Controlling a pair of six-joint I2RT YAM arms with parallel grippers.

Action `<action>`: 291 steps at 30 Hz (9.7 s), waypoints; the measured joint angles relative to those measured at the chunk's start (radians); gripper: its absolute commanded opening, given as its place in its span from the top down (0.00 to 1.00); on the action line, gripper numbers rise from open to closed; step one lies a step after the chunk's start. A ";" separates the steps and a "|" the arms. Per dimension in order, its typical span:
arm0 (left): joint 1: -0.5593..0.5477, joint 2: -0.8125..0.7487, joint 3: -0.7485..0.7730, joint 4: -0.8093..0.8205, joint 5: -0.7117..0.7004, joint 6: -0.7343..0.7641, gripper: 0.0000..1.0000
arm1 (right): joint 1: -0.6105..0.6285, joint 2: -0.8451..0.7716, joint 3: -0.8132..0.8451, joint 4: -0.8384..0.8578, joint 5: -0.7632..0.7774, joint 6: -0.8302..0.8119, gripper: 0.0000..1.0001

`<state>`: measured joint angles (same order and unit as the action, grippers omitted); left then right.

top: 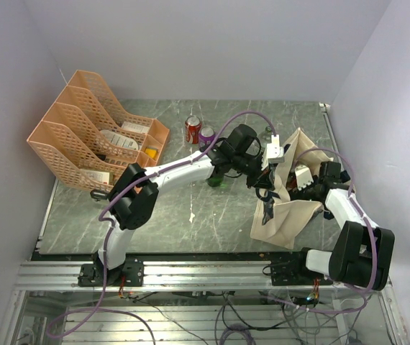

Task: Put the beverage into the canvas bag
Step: Pick up the drink from the canvas bag.

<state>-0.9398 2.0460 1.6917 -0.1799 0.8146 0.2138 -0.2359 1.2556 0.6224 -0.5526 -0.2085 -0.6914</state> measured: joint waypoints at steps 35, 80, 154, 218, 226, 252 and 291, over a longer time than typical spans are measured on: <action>0.002 0.006 0.029 0.004 -0.051 -0.004 0.93 | 0.025 -0.080 0.338 -0.220 -0.047 0.090 0.93; 0.051 -0.021 0.411 -0.279 0.033 0.131 0.21 | 0.025 -0.108 0.548 -0.446 -0.228 0.132 0.42; -0.336 -0.035 -0.153 -0.072 -0.252 0.586 0.93 | 0.022 -0.197 0.312 -0.556 -0.124 0.023 0.42; -0.203 -0.079 -0.051 -0.359 -0.141 0.469 0.93 | 0.045 0.140 0.224 -0.347 -0.428 -0.909 0.11; -0.186 -0.079 -0.060 -0.348 -0.124 0.457 0.93 | 0.046 0.188 0.234 -0.343 -0.431 -0.978 0.11; -0.136 -0.079 -0.030 -0.386 -0.104 0.440 0.91 | 0.146 0.396 0.304 -0.372 -0.354 -1.075 0.44; -0.116 -0.078 0.064 -0.454 -0.184 0.406 0.60 | 0.089 0.126 0.610 -0.633 -0.408 -0.794 1.00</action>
<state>-1.0561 1.9678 1.7561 -0.6342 0.6304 0.6201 -0.1471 1.3811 1.2327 -1.1854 -0.6163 -1.4857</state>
